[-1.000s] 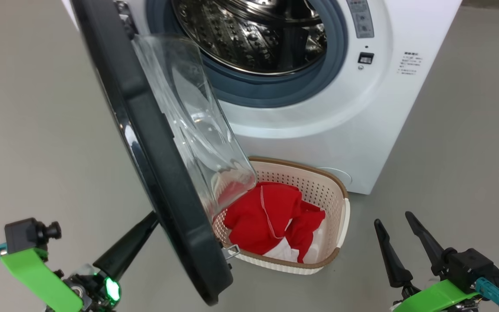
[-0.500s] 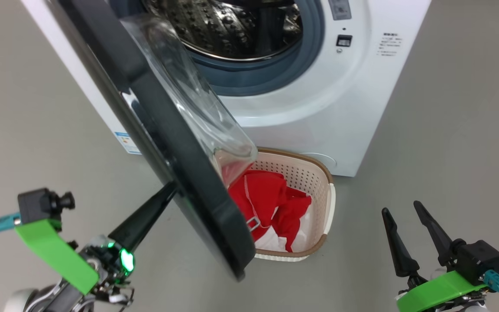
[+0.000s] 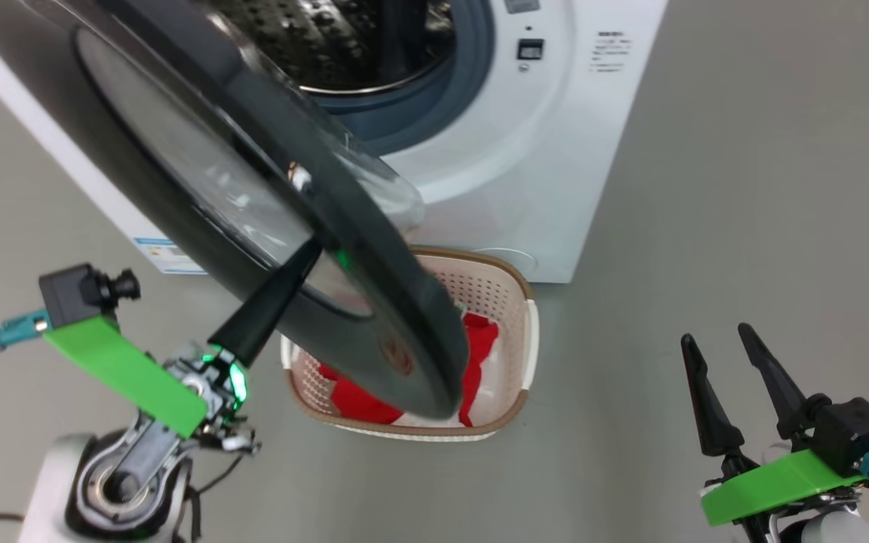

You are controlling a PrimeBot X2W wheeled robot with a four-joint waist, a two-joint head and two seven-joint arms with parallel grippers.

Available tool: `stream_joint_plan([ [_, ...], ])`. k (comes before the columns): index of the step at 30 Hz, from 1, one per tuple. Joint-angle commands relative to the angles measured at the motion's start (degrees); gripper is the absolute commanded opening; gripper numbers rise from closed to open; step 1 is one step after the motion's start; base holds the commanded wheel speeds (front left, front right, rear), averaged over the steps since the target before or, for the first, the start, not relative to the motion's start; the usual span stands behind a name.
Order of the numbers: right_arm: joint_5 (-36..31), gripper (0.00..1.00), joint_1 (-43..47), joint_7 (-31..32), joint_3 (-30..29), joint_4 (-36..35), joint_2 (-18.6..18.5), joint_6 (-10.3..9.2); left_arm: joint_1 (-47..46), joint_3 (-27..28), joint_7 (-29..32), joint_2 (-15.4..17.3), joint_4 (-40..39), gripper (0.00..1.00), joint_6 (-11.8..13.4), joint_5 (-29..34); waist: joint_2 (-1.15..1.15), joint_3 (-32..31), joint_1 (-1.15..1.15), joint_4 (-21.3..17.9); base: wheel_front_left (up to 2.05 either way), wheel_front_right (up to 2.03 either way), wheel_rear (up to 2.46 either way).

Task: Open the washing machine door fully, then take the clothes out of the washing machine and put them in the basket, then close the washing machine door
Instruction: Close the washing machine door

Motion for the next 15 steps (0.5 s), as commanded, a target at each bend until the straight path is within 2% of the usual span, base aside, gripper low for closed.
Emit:
stream_joint_plan([
  [1, -0.5, 1.0, -1.6, -0.4, 0.8, -1.7, -0.1, 0.28, -3.3, 1.2, -1.1, 0.7, -0.9, 0.0, -0.3, 0.8, 0.0, 1.0, 0.0, -1.7, 0.0, 0.0, 0.0],
  [15, -0.5, 1.0, -2.9, -0.4, 0.3, -2.2, 0.9, 0.28, -16.4, -4.7, -14.7, 3.2, 10.1, 0.0, -0.3, 6.8, 0.0, 4.2, 0.0, -7.5, 0.0, 0.0, 0.0],
])
